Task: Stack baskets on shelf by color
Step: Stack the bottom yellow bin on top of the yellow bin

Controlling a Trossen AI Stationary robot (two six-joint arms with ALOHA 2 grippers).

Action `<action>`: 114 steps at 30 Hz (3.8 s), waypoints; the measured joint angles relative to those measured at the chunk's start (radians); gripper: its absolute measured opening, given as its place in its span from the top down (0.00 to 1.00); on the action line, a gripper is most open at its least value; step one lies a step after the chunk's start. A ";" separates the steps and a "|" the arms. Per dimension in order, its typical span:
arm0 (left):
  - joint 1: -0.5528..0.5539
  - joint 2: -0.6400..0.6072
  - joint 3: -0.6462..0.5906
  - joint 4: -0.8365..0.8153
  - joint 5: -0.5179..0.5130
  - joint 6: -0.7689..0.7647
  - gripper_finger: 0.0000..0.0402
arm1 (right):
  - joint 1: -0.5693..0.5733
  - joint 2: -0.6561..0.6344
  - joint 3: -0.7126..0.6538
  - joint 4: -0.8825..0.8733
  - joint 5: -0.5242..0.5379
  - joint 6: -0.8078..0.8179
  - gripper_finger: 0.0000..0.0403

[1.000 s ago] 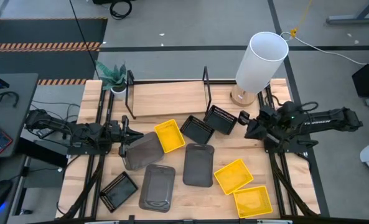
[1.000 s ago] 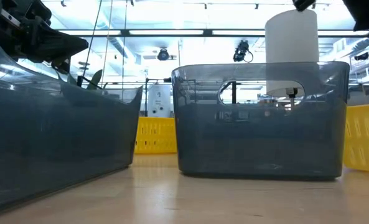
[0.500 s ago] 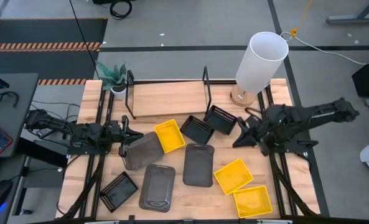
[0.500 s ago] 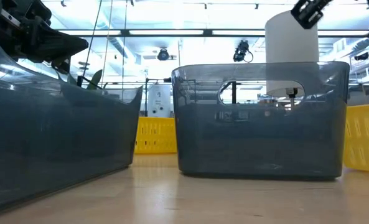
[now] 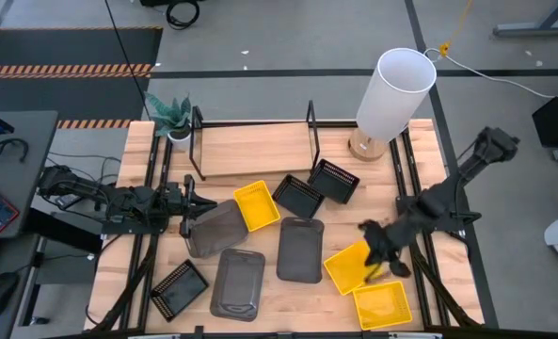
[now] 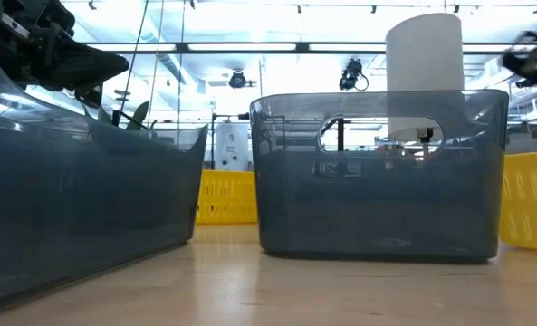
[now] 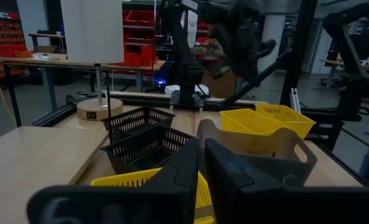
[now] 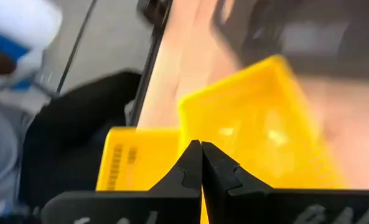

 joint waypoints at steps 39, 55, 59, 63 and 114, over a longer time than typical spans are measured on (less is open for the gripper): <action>0.000 0.000 0.000 -0.001 0.000 0.000 0.93 | 0.402 0.593 0.404 -0.595 0.028 0.205 0.78; 0.000 0.000 0.000 -0.001 0.000 0.000 0.92 | 0.395 0.648 0.404 -0.560 0.070 0.310 0.64; 0.000 0.000 0.000 -0.001 0.000 0.000 0.93 | 0.392 0.680 0.403 -0.555 0.069 0.310 0.66; 0.000 0.000 0.000 -0.001 0.000 0.000 0.92 | 0.387 0.700 0.403 -0.538 0.060 0.310 0.69; 0.000 0.000 0.000 -0.001 0.000 0.000 0.93 | 0.262 0.454 0.580 -0.844 0.152 0.030 0.97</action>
